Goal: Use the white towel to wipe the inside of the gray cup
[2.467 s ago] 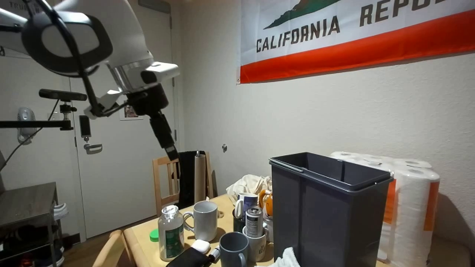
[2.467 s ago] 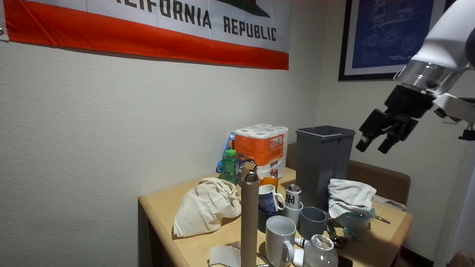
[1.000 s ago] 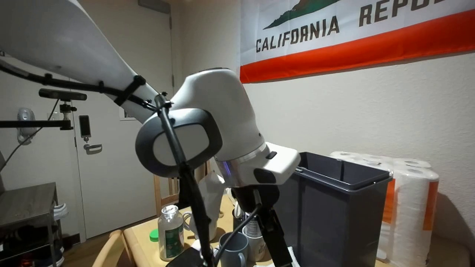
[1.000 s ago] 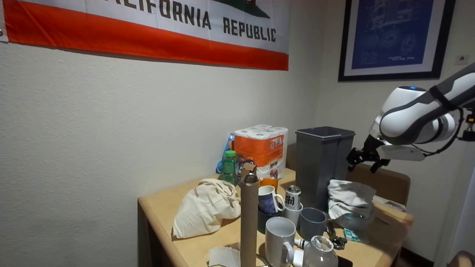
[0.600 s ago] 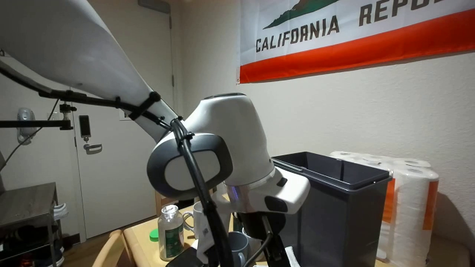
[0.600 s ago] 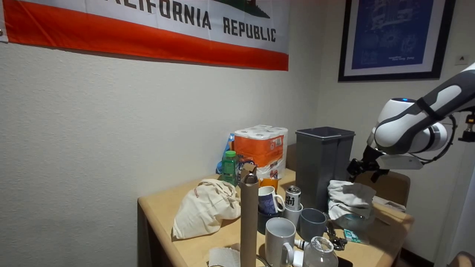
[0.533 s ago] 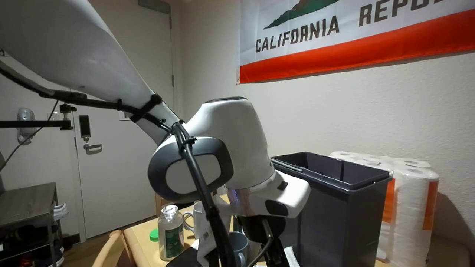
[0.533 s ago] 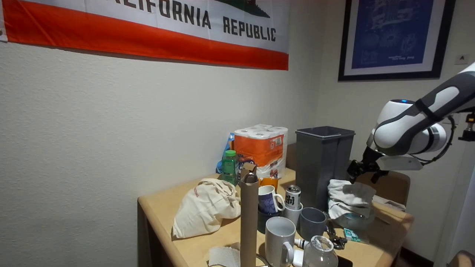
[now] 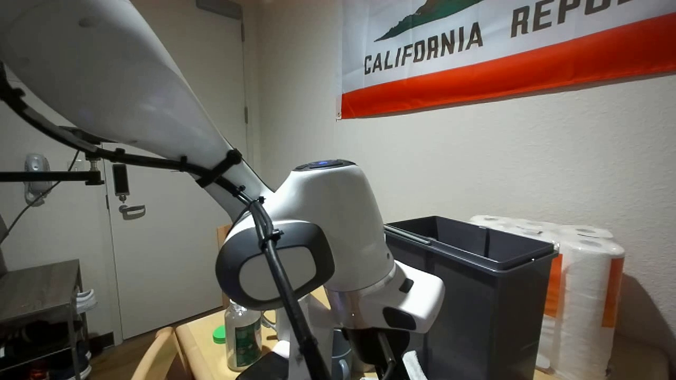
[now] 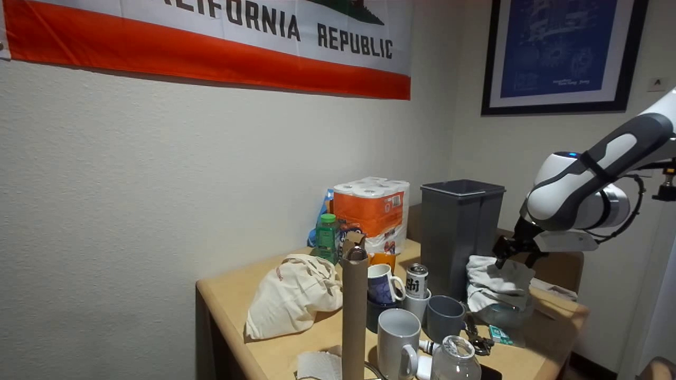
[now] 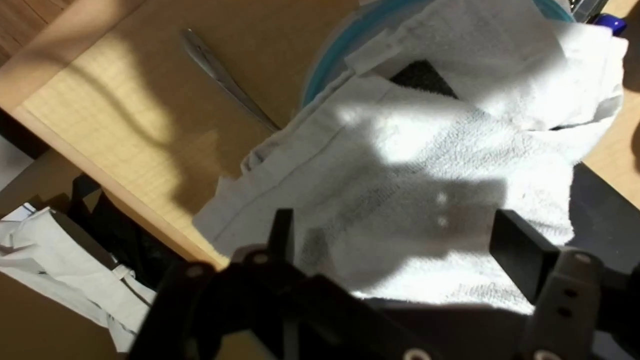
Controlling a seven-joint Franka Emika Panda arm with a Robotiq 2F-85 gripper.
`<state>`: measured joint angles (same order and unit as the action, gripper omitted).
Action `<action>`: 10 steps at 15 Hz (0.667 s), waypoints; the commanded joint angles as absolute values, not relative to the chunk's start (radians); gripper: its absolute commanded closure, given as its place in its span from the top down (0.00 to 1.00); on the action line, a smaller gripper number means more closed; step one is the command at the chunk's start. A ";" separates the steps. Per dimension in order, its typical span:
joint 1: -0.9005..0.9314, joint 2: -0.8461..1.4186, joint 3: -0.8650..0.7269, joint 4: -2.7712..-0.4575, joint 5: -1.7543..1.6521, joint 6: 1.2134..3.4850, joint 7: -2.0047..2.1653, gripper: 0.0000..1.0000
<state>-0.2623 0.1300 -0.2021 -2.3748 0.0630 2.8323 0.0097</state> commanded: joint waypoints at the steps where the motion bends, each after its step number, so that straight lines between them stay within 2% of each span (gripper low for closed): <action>1: -0.267 0.167 -0.193 -2.357 0.115 2.881 -0.045 1.00; 5: -0.275 0.193 -0.184 -2.344 0.138 2.905 -0.066 1.00; 6: -0.277 0.198 -0.182 -2.339 0.142 2.911 -0.067 0.75; 7: -0.285 0.203 -0.174 -2.336 0.147 2.919 -0.072 0.74; 10: -0.288 0.212 -0.165 -2.325 0.155 2.932 -0.080 0.49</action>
